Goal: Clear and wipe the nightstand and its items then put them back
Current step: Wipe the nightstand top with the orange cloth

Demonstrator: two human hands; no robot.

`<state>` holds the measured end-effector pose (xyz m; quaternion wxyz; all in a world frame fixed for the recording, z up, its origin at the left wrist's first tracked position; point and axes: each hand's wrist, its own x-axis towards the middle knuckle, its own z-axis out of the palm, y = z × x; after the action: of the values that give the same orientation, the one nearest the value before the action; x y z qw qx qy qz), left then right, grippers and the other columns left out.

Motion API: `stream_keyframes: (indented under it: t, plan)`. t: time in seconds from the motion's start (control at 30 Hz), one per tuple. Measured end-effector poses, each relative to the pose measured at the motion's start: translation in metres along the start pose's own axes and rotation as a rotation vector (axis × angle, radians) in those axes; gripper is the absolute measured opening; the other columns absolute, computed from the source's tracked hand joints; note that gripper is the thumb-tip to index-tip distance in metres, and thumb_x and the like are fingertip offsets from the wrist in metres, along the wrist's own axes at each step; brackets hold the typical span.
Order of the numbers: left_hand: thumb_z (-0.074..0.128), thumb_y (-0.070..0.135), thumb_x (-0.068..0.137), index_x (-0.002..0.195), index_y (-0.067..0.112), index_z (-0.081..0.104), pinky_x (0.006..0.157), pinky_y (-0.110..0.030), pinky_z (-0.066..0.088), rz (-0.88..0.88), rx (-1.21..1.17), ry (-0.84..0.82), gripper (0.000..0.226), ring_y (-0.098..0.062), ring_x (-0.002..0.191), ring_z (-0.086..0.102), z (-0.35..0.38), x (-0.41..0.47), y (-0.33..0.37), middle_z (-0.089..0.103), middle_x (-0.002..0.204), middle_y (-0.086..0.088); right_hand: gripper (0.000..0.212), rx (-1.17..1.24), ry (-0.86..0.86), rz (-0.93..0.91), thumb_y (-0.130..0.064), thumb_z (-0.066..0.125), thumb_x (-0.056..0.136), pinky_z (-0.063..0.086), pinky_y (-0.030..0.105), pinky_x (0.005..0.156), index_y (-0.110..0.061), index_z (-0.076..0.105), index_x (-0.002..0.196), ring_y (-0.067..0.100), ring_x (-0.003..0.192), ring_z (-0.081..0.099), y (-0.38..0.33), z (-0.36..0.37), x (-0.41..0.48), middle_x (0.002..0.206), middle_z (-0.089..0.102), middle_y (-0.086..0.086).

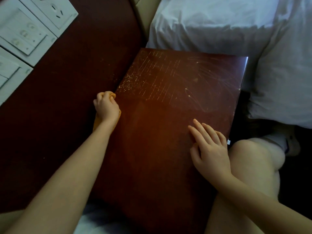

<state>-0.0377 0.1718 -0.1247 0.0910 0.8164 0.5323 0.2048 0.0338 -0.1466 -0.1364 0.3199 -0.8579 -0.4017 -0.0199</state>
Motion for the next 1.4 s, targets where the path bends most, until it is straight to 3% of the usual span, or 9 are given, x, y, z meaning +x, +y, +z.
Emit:
stream_keyframes:
  t: [0.07,0.2,0.33,0.57,0.67,0.97,1.03,1.27,1.4]
  plan:
    - [0.041,0.011,0.095,0.11,0.015,0.062,0.093,-0.029,0.033,0.017,-0.009,-0.005,0.026,-0.026,0.114,0.041,0.001,-0.002,0.005,0.048,0.127,-0.006,0.049,0.004,-0.003,0.004,-0.023,0.036,0.082,0.038,0.049,0.096,-0.008,0.06,0.122,0.032,0.121,0.051,-0.001,0.0,0.0,0.134,0.053,0.008]
    - [0.044,0.011,0.094,0.113,0.013,0.062,0.091,-0.023,0.028,0.239,-0.042,-0.122,0.026,-0.026,0.115,0.041,-0.004,-0.011,0.001,0.049,0.127,-0.008,0.049,0.01,-0.001,0.006,-0.022,0.036,0.082,0.038,0.049,0.095,-0.008,0.059,0.123,0.032,0.122,0.05,0.0,0.001,-0.001,0.134,0.053,0.008]
    - [0.045,0.01,0.093,0.114,0.01,0.062,0.093,-0.025,0.028,0.376,-0.012,-0.18,0.027,-0.027,0.114,0.043,-0.012,-0.016,-0.018,0.051,0.124,-0.01,0.049,0.004,-0.01,0.008,-0.023,0.036,0.082,0.039,0.049,0.095,-0.009,0.06,0.122,0.032,0.121,0.051,0.0,0.001,-0.001,0.134,0.053,0.008]
    - [0.043,0.01,0.094,0.108,0.014,0.063,0.089,-0.026,0.031,0.056,-0.014,-0.006,0.024,-0.028,0.112,0.043,0.001,-0.002,-0.006,0.049,0.125,-0.009,0.048,-0.024,-0.019,0.009,-0.023,0.037,0.082,0.039,0.046,0.096,-0.009,0.06,0.122,0.031,0.12,0.052,0.0,0.0,0.0,0.133,0.054,0.007]
    - [0.042,0.011,0.094,0.109,0.015,0.062,0.09,-0.028,0.033,0.016,-0.002,0.007,0.025,-0.028,0.111,0.043,0.005,0.002,0.0,0.049,0.125,-0.008,0.048,-0.015,-0.016,0.014,-0.023,0.036,0.083,0.033,0.043,0.099,-0.008,0.06,0.122,0.032,0.121,0.051,0.0,0.001,0.001,0.133,0.054,0.008]
    - [0.049,0.008,0.092,0.114,0.013,0.064,0.093,-0.024,0.029,0.442,-0.066,-0.248,0.027,-0.026,0.114,0.042,-0.016,-0.026,-0.017,0.052,0.122,-0.01,0.05,0.017,-0.002,0.029,-0.022,0.036,0.083,0.029,0.042,0.099,-0.008,0.057,0.126,0.032,0.123,0.049,0.0,0.001,0.0,0.133,0.054,0.008]
    - [0.048,0.009,0.093,0.114,0.012,0.064,0.093,-0.023,0.029,0.401,-0.053,-0.221,0.027,-0.026,0.115,0.042,-0.017,-0.023,-0.02,0.052,0.123,-0.01,0.051,0.009,-0.004,0.029,-0.022,0.036,0.082,0.028,0.042,0.099,-0.009,0.057,0.126,0.032,0.123,0.049,0.0,0.001,0.0,0.133,0.054,0.008]
    - [0.04,0.012,0.096,0.112,0.014,0.06,0.091,-0.029,0.035,-0.047,-0.007,-0.008,0.026,-0.026,0.115,0.042,0.002,-0.011,0.013,0.046,0.13,-0.007,0.05,-0.018,-0.021,0.028,-0.023,0.036,0.082,0.025,0.04,0.1,-0.009,0.058,0.126,0.033,0.123,0.05,0.0,0.0,0.001,0.132,0.055,0.009]
    - [0.042,0.012,0.095,0.113,0.014,0.062,0.093,-0.029,0.034,0.077,-0.022,-0.05,0.027,-0.026,0.116,0.041,0.005,-0.017,0.02,0.048,0.128,-0.008,0.051,-0.027,-0.029,0.031,-0.023,0.035,0.082,0.029,0.043,0.101,-0.009,0.057,0.126,0.033,0.123,0.049,-0.001,0.0,0.001,0.132,0.055,0.008]
